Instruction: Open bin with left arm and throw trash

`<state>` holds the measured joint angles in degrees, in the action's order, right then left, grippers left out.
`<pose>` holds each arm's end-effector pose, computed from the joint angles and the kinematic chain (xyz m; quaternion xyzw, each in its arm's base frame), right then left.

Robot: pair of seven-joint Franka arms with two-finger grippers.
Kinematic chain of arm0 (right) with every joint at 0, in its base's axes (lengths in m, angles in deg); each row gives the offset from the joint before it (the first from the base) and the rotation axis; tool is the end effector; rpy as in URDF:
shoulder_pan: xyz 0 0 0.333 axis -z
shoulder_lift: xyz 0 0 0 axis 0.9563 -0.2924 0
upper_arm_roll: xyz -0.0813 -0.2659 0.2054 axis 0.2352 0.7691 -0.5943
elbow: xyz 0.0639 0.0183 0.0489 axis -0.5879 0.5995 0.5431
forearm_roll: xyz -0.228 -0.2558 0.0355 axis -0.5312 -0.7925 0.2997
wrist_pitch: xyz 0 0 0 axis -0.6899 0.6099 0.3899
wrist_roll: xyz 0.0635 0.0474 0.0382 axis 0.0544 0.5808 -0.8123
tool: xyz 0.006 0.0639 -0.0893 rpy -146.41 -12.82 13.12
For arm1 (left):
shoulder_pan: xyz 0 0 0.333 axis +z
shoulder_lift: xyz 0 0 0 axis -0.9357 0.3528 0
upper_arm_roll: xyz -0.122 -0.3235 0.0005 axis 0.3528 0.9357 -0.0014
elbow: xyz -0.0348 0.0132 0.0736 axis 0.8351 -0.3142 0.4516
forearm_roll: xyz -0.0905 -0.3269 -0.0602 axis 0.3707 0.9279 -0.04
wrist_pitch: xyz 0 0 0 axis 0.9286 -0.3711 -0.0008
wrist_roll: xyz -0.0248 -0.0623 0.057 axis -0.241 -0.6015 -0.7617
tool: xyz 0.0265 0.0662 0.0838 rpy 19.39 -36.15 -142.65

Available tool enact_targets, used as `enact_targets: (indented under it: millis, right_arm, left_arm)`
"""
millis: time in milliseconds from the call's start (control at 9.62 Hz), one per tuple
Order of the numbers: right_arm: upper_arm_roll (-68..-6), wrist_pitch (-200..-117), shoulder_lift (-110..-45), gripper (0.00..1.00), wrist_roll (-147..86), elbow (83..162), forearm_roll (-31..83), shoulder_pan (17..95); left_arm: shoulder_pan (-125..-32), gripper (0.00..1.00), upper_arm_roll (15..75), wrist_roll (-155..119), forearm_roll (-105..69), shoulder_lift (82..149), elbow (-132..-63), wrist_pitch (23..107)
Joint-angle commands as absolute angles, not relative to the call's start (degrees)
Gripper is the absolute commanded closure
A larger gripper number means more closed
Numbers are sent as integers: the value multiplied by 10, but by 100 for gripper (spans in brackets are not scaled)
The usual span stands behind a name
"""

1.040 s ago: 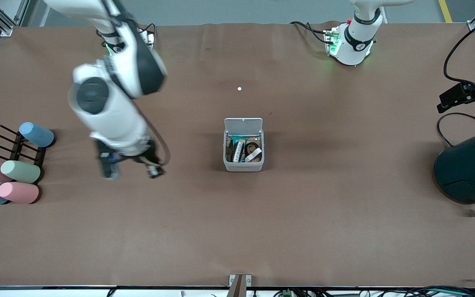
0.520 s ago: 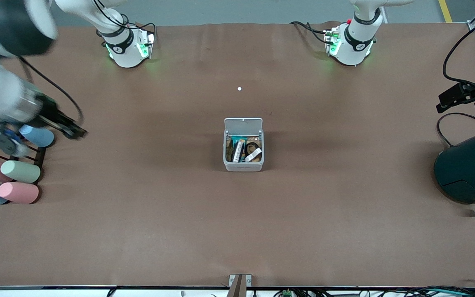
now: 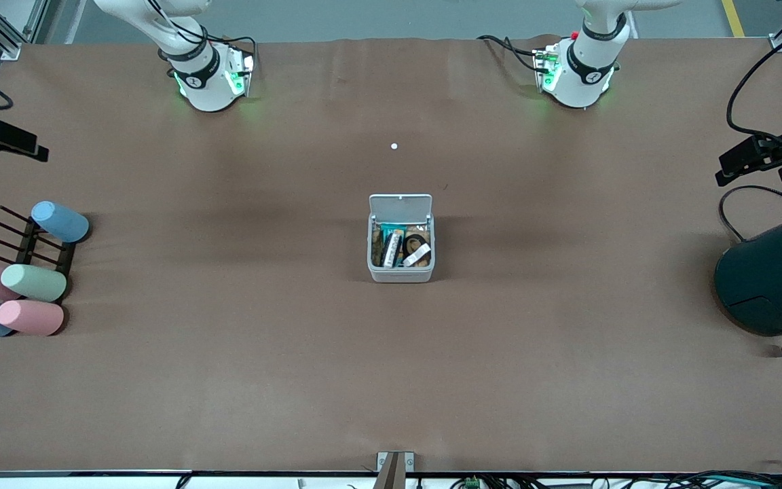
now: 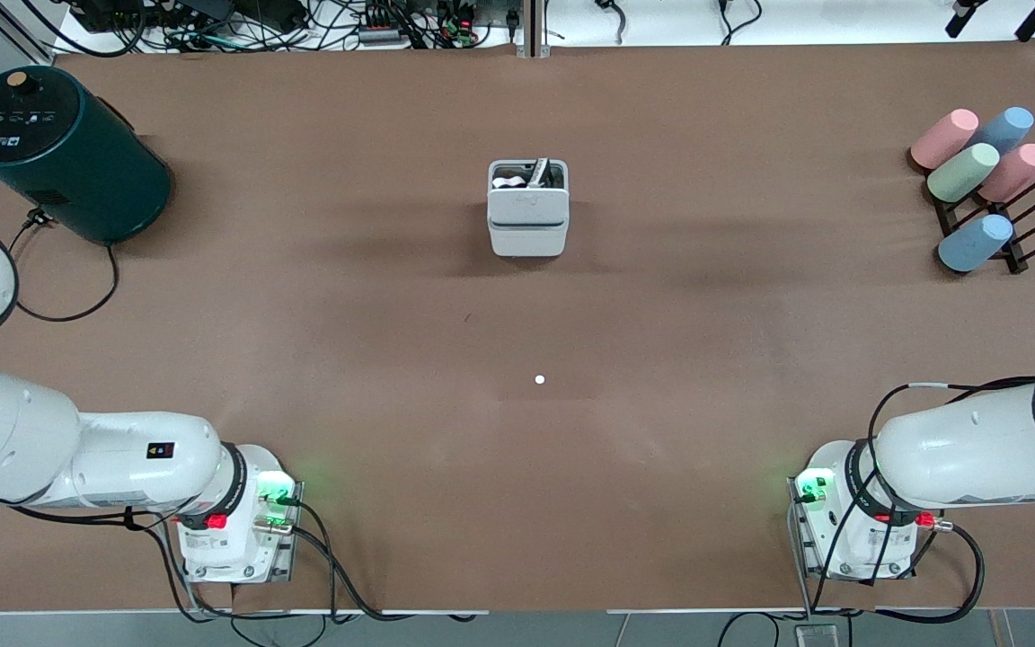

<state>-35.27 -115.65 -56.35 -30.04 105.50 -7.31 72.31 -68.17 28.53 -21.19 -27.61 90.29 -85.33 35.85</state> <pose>0.4859 -0.0460 0.6654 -0.9947 0.0135 0.0964 0.0341 0.5036 -0.0030 0.6607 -0.9997 -0.0247 0.0035 0.0061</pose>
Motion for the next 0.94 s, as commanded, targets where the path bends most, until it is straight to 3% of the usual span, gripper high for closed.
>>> enact_targets:
  millis: [0,416,832]
  right_arm:
    - [-368,-1156,-555,0,-314,1044,-82,717]
    - [-369,-1172,-535,0,-320,1068,-144,671]
    - [-367,-1184,-540,0,-313,1060,-106,676]
  left_arm:
    - [-681,0,285,-211,-271,905,-842,354]
    - [-680,0,283,-210,-272,905,-841,354]
    - [-680,0,283,-217,-275,906,-841,354]
